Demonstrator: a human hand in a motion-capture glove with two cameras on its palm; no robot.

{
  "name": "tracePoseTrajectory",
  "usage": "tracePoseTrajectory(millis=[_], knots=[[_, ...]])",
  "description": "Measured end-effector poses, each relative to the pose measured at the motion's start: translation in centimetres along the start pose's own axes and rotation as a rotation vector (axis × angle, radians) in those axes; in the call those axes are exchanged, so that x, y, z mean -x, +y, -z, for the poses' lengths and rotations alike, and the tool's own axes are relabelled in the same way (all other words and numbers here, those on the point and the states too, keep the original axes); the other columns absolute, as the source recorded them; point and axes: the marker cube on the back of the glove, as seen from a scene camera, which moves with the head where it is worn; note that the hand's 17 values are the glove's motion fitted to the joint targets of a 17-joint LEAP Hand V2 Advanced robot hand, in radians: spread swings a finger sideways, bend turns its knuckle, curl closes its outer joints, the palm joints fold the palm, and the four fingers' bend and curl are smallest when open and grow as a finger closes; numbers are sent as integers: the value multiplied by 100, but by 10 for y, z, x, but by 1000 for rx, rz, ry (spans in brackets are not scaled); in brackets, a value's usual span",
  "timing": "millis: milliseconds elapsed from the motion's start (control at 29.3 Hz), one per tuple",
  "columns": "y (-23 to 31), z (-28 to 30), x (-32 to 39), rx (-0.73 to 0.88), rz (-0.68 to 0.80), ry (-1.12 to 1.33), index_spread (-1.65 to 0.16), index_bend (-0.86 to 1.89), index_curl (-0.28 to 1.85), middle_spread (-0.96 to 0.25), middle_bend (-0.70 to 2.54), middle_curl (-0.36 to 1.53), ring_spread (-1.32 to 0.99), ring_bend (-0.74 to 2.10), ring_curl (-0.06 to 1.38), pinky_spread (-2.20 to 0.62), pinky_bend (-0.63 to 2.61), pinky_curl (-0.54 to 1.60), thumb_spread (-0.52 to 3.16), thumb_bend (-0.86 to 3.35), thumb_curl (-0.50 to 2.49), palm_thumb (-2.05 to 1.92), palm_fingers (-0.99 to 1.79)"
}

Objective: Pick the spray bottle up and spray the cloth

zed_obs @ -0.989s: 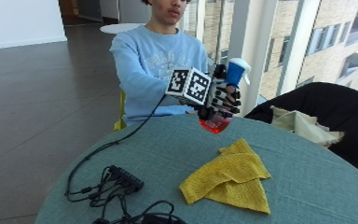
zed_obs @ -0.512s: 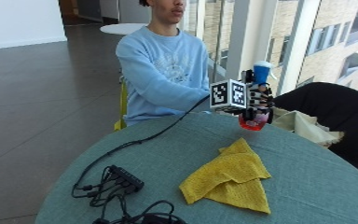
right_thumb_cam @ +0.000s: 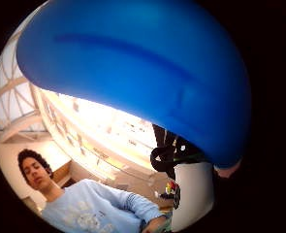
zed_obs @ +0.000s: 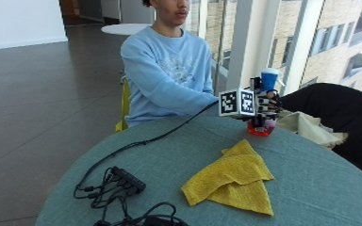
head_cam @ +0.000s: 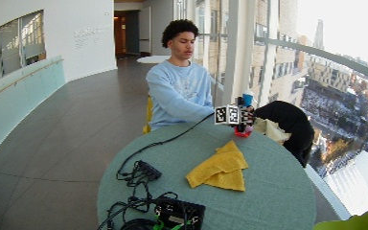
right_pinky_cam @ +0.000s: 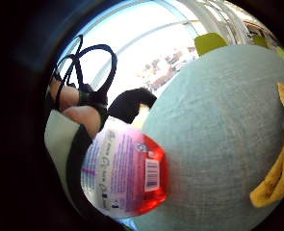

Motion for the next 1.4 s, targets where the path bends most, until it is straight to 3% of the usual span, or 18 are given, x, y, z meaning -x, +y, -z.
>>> tracePoseTrajectory(millis=[307, 580, 989, 1399], knots=[[8, 9, -1, 33, 0, 9, -22, 11, 32, -8, 34, 45, -7, 52, 38, 5, 27, 36, 101, -5, 52, 76, 107], [26, 72, 5, 41, 9, 90, -27, 5, 26, -8, 31, 45, -8, 55, 40, 5, 30, 37, 103, -4, 46, 69, 96], [109, 209, 16, 132, -68, 379, -29, 13, 27, -9, 33, 45, -7, 41, 36, 12, 22, 36, 106, -2, 40, 67, 87], [212, 296, -7, 122, -109, 739, -30, 15, 29, -10, 31, 44, -4, 34, 35, 16, 18, 34, 108, -2, 37, 67, 85]])
